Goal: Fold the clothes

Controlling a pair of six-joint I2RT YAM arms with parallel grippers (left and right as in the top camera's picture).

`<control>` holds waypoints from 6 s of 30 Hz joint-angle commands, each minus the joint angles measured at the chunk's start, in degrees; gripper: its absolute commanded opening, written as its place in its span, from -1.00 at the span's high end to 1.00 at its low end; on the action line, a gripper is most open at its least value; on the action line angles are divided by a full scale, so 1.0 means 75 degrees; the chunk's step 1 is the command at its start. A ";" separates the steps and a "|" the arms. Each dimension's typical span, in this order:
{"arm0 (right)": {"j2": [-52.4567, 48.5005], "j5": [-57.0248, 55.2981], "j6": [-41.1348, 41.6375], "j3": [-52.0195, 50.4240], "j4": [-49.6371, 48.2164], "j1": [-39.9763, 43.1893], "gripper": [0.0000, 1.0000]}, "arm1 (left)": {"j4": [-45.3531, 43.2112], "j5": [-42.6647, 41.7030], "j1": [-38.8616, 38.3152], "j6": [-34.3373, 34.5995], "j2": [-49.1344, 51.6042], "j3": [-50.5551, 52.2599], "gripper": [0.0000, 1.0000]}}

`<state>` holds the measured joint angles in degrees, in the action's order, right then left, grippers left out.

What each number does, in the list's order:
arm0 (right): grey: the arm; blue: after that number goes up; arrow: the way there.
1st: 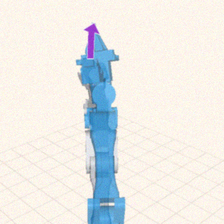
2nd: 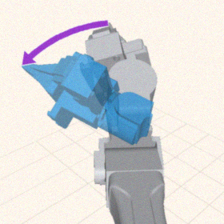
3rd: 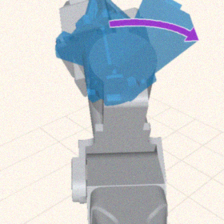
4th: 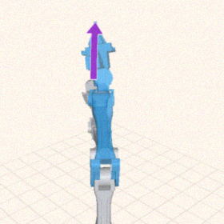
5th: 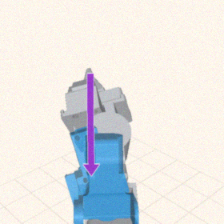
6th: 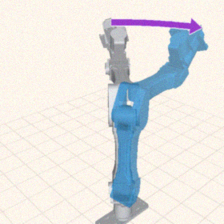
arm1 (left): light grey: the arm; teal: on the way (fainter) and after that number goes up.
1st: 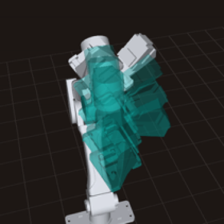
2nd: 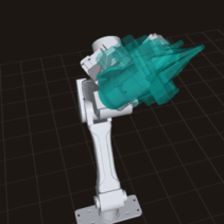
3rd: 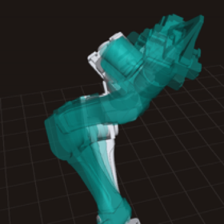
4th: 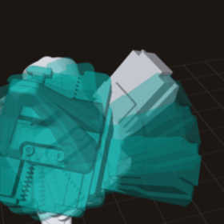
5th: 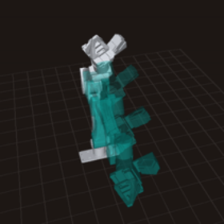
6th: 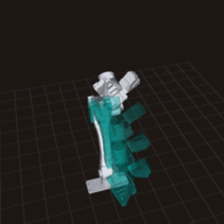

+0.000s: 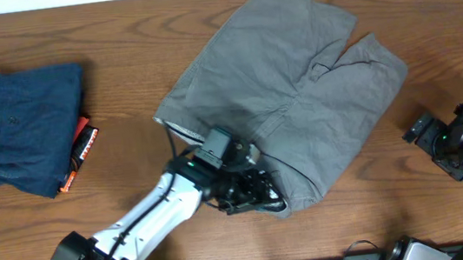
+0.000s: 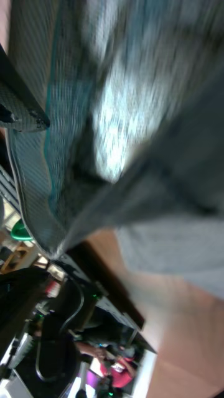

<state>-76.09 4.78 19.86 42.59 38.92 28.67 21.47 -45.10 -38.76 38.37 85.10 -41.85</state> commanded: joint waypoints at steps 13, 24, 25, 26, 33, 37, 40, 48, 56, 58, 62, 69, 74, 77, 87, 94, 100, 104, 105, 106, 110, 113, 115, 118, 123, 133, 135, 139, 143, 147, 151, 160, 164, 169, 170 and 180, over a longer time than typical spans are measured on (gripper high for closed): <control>-0.0044 0.0146 -0.0157 -0.0009 -0.0041 0.0047 -0.98 | -0.0761 0.2034 -0.1343 0.1393 -0.0015 -0.0044 0.25; -0.0044 0.1693 -0.1087 -0.0009 -0.0449 -0.0152 -0.51 | 0.2981 0.2637 -0.0446 0.0621 -0.0050 -0.0044 0.88; -0.0044 0.1702 -0.1090 -0.0009 -0.0527 -0.0239 -0.51 | 0.3203 0.2658 -0.0230 0.0382 -0.0061 -0.0044 0.88; -0.0044 0.1682 -0.1090 -0.0009 -0.0603 -0.0326 -0.51 | 0.3314 0.2661 -0.0085 0.0256 -0.0073 -0.0044 0.88; -0.0326 0.1495 -0.0906 -0.0009 -0.1568 -0.0877 -0.64 | 0.3468 0.2754 0.0624 -0.0201 -0.0076 -0.0044 0.88; -0.0880 0.0988 -0.0195 -0.0009 -0.2002 -0.0933 -0.64 | 0.3477 0.2949 0.0682 -0.0201 -0.0076 -0.0044 0.88; -0.1475 0.1186 -0.0157 -0.0009 -0.2410 -0.0935 -0.64 | 0.3442 0.3031 0.0682 -0.0198 -0.0076 -0.0044 0.88; -0.2844 0.2369 -0.0131 -0.0009 -0.3663 -0.0941 -0.50 | 0.3325 0.3112 0.0688 -0.0198 -0.0076 -0.0044 0.88; -0.3174 0.2148 -0.0131 0.0000 -0.4132 -0.0912 0.98 | 0.3229 0.3241 0.1037 -0.0201 -0.0076 -0.0044 0.88; -0.3118 0.1886 -0.0067 0.0009 -0.4089 -0.0828 0.98 | 0.3177 0.3346 0.1157 -0.0201 -0.0076 -0.0044 0.88; -0.2728 0.1102 0.0335 0.0012 -0.3311 -0.0367 0.98 | 0.2978 0.3363 0.1268 -0.0201 -0.0076 -0.0044 0.88; -0.1542 0.0131 0.0749 0.0012 -0.1145 0.0312 0.98 | 0.3188 0.3311 0.1268 -0.0437 -0.0076 -0.0044 0.88; -0.0737 -0.0082 0.0720 0.0012 -0.0035 0.0323 0.98 | 0.3404 0.3314 0.1297 -0.0889 -0.0079 -0.0050 0.88; -0.0423 -0.0379 0.0723 0.0006 0.0347 0.0323 0.98 | 0.3614 0.3346 0.1545 -0.1078 -0.0099 -0.0055 0.88; -0.0268 -0.0609 0.0632 -0.0003 0.0694 0.0318 0.98 | 0.4278 0.1856 0.2629 -0.1515 -0.0160 -0.0052 -0.41; -0.0268 -0.0609 0.0571 -0.0003 0.0583 0.0318 0.97 | 0.4593 0.1609 0.2620 -0.0731 -0.0198 -0.0052 -0.42; -0.0268 -0.0609 0.0571 -0.0003 0.0574 0.0318 0.97 | 0.3480 0.1853 0.2186 0.0262 -0.0221 0.0061 -0.40; -0.0268 -0.0609 0.0484 -0.0003 0.0560 0.0318 0.98 | 0.2935 0.2139 0.1647 0.1510 -0.0221 0.0341 -0.39; -0.0268 -0.0612 0.0484 -0.0003 0.0554 0.0321 0.97 | 0.2830 0.2162 0.1463 0.1973 -0.0221 0.0446 -0.39; -0.0268 -0.0609 0.0487 -0.0003 0.0548 0.0321 0.98 | 0.2812 0.2206 0.1355 0.2291 -0.0221 0.0501 -0.39; -0.0268 -0.0609 0.0487 -0.0003 0.0498 0.0321 0.97 | 0.2847 0.2879 0.0924 0.3477 -0.0254 0.0589 -0.37; -0.0271 -0.0609 0.0484 -0.0003 0.0495 0.0321 0.97 | 0.3010 0.3325 0.0886 0.3809 -0.0367 0.0589 -0.36; -0.0271 -0.0609 0.0484 -0.0003 0.0490 0.0321 0.97 | 0.3130 0.3483 0.0892 0.3963 -0.0487 0.0589 -0.36; -0.0271 -0.0609 0.0484 -0.0003 0.0472 0.0321 0.97 | 0.3328 0.3818 0.0877 0.4261 -0.0676 0.0592 -0.36; -0.0271 -0.0609 0.0484 -0.0003 0.0469 0.0321 0.96 | 0.3523 0.3789 0.0766 0.4736 -0.0895 0.0621 -0.38; -0.0271 -0.0606 0.0484 -0.0003 0.0469 0.0321 0.96 | 0.3031 0.3963 -0.0597 0.6178 -0.0903 0.0688 -0.38; -0.0271 -0.0606 0.0484 -0.0003 0.0469 0.0321 0.95 | 0.3031 0.4287 -0.0752 0.6408 -0.0903 0.0691 -0.38; -0.0271 -0.0606 0.0484 -0.0003 0.0472 0.0321 0.95 | 0.2871 0.4578 -0.0807 0.6624 -0.0903 0.0702 -0.38; -0.0271 -0.0606 0.0484 -0.0003 0.0472 0.0321 0.95 | 0.2521 0.4800 -0.0807 0.6677 -0.0901 0.0796 -0.38; -0.0271 -0.0606 0.0484 -0.0003 0.0495 0.0321 0.95 | 0.2025 0.4852 -0.0807 0.6674 -0.0889 0.1049 -0.36; -0.0271 -0.0606 0.0455 -0.0003 0.0504 0.0321 0.95 | 0.2049 0.4657 -0.0807 0.6668 -0.0886 0.1096 -0.33; -0.0271 -0.0606 0.0434 -0.0003 0.0495 0.0321 0.94 | 0.2477 0.3937 -0.0816 0.6441 -0.0886 0.1096 -0.32; -0.0271 -0.0606 0.0431 -0.0003 0.0498 0.0321 0.94 | 0.2419 0.4211 -0.0816 0.6475 -0.0886 0.1110 -0.31; -0.0271 -0.0603 0.0434 -0.0003 0.0498 0.0321 0.94 | 0.2296 0.4310 -0.0816 0.6473 -0.0886 0.1113 0.11; -0.0271 -0.0603 0.0434 -0.0003 0.0498 0.0318 0.93 | 0.2279 0.4313 -0.0816 0.6473 -0.0886 0.1113 0.27; -0.0271 -0.0595 0.0434 -0.0003 0.0536 0.0321 0.95 | 0.2247 0.4036 -0.0813 0.5718 -0.0976 0.1043 0.88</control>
<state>-78.76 1.45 23.64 42.68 42.65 30.52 38.15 -13.91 -44.73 85.52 78.63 -34.11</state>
